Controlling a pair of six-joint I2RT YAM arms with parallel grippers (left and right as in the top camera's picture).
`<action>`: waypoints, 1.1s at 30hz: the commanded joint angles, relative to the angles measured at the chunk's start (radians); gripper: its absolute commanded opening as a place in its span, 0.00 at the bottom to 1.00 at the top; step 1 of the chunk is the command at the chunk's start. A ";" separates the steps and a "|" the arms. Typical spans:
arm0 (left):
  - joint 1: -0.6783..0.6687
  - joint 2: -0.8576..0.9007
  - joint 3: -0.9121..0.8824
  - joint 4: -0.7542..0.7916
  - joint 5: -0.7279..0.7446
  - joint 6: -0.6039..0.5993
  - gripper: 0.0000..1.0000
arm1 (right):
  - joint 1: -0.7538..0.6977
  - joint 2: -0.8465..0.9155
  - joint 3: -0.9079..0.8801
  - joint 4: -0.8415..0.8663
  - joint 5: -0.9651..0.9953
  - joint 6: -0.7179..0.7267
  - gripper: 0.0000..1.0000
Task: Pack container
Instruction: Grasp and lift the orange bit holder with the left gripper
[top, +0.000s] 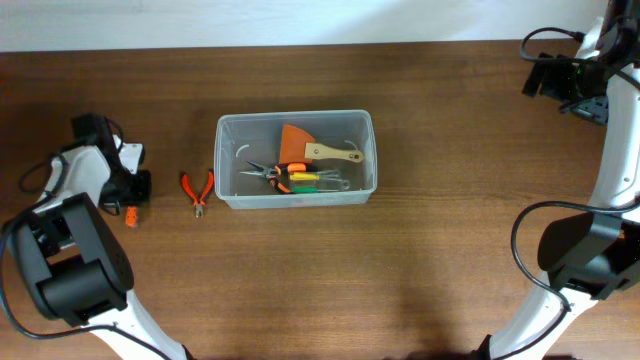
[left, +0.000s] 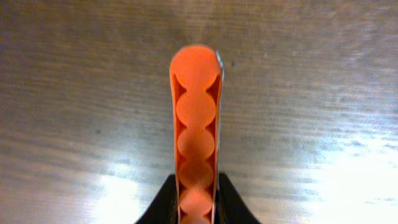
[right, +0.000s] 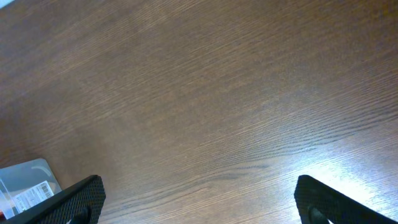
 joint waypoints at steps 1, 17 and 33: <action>-0.005 0.001 0.176 -0.081 0.013 0.002 0.03 | 0.000 0.002 -0.005 0.002 -0.009 0.008 0.98; -0.404 0.002 0.968 -0.501 0.254 0.333 0.02 | 0.000 0.002 -0.005 0.002 -0.009 0.008 0.98; -0.747 0.359 0.855 -0.500 -0.025 0.663 0.02 | 0.000 0.002 -0.005 0.002 -0.009 0.008 0.98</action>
